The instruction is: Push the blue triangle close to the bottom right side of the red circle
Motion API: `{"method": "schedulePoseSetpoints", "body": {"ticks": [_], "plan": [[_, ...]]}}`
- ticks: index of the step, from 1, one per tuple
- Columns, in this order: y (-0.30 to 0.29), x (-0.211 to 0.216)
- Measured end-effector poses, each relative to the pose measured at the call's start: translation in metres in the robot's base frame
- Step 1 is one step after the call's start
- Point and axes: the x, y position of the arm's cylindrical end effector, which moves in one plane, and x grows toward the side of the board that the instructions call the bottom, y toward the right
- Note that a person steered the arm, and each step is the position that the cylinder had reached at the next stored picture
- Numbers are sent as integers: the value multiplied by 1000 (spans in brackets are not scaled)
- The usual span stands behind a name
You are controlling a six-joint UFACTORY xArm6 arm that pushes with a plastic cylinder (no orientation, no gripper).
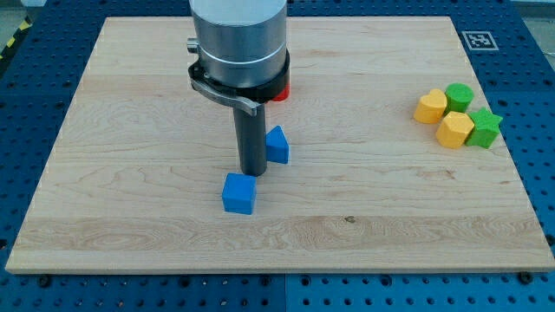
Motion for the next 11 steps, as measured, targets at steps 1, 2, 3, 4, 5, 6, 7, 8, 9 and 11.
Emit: {"method": "schedulePoseSetpoints", "body": {"ticks": [1, 2, 3, 4, 5, 6, 7, 8, 9, 11], "plan": [[52, -5], [77, -11], [68, -14], [48, -3], [34, -7], [20, -39], [20, -64], [25, -86], [25, -101], [52, -38]]}}
